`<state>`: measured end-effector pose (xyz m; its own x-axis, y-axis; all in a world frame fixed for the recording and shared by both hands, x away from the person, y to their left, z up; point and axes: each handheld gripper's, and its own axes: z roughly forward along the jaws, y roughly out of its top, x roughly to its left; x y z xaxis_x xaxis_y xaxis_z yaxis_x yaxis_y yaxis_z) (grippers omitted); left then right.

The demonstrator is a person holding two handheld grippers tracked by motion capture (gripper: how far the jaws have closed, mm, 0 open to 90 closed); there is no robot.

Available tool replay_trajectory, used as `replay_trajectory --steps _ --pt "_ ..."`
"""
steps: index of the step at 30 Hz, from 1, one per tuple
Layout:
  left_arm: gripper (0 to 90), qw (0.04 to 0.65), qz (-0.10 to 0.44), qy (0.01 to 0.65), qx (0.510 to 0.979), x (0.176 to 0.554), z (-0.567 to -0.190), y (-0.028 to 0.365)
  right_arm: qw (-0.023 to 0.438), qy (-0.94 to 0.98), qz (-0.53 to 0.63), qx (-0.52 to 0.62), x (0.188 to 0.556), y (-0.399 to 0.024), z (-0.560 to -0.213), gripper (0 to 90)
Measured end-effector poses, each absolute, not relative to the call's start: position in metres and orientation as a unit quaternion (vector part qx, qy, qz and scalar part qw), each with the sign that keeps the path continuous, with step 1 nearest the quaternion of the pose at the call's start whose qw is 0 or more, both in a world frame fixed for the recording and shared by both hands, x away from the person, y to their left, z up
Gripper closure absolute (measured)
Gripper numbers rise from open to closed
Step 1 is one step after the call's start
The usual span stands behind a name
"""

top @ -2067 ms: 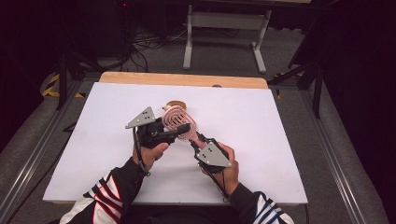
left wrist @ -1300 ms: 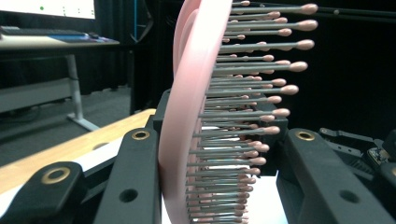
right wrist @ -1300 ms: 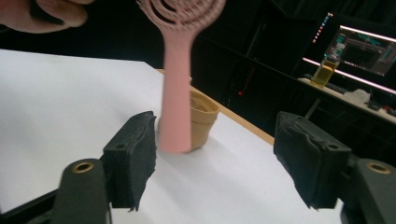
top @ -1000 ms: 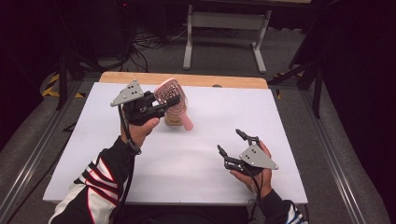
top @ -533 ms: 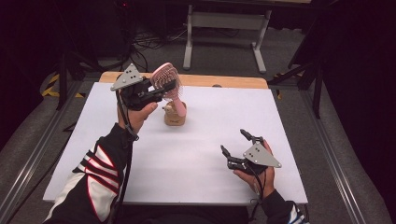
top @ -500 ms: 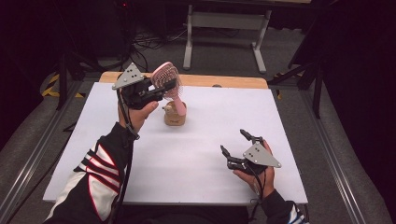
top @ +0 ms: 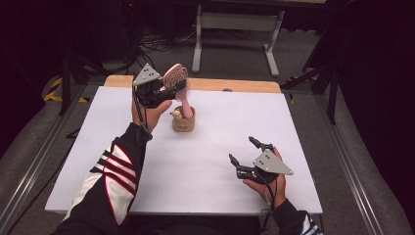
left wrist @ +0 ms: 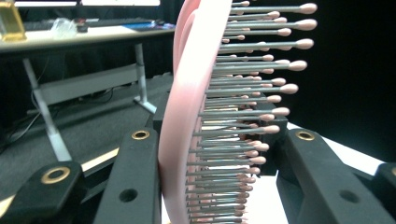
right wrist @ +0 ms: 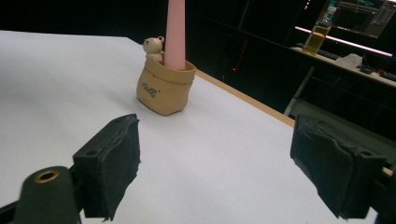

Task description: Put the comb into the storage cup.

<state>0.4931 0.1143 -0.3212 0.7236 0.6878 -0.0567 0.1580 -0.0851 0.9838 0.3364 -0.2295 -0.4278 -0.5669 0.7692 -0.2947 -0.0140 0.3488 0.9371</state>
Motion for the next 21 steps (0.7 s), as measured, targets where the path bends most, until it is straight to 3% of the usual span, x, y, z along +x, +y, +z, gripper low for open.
replay_trajectory --steps 21 --pt "62.9 0.618 0.182 0.344 0.683 0.507 -0.365 0.118 0.388 0.740 0.488 0.252 0.340 -0.223 -0.433 17.7"
